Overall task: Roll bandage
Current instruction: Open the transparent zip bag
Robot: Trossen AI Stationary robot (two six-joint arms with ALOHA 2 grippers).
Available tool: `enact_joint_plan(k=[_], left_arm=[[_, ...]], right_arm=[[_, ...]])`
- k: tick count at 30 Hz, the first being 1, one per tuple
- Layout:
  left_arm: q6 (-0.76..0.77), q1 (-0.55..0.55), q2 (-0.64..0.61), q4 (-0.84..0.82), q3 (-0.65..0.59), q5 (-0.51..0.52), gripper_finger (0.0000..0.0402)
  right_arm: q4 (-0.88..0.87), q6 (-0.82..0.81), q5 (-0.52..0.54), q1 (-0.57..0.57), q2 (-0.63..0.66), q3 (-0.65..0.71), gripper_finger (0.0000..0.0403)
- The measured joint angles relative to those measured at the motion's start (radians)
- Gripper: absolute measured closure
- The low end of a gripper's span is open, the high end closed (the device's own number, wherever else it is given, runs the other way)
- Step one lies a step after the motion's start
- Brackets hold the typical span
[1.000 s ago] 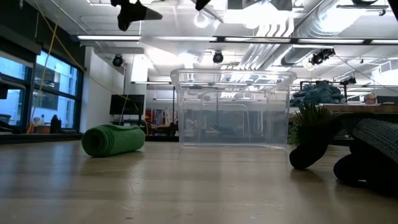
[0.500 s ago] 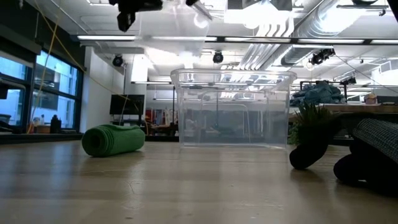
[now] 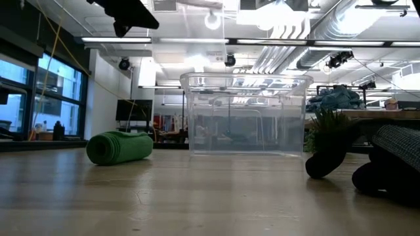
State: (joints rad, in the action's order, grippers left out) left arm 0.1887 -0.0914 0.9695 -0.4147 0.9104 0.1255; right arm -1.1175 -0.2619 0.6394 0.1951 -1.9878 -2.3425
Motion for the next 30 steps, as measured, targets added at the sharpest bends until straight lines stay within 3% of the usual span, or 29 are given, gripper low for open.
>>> enact_joint_plan(k=[8, 13, 18, 20, 25, 30], left_arm=[[-0.097, 0.012, -0.007, -0.028, 0.0, -0.031, 0.0401], [-0.241, 0.069, -0.01, -0.167, 0.016, 0.028, 0.0401], [-0.311, 0.151, -0.01, -0.231, 0.016, 0.048, 0.0401], [-0.349, 0.193, -0.01, -0.235, 0.016, 0.066, 0.0402], [-0.487, 0.309, -0.005, -0.267, 0.016, 0.144, 0.0401], [-0.645, 0.415, 0.012, -0.305, 0.017, 0.29, 0.0401]], right_arm=[[-0.013, 0.0, -0.015, 0.002, -0.001, 0.0, 0.0247], [-0.015, -0.009, -0.187, -0.017, -0.001, 0.0, 0.0247], [-0.015, -0.057, -0.21, -0.049, 0.0, 0.0, 0.0247], [-0.015, -0.09, -0.274, -0.07, 0.0, 0.0, 0.0247], [-0.016, -0.131, -0.575, -0.135, -0.002, 0.0, 0.0247], [-0.014, -0.119, -0.643, -0.195, 0.004, 0.001, 0.0247]])
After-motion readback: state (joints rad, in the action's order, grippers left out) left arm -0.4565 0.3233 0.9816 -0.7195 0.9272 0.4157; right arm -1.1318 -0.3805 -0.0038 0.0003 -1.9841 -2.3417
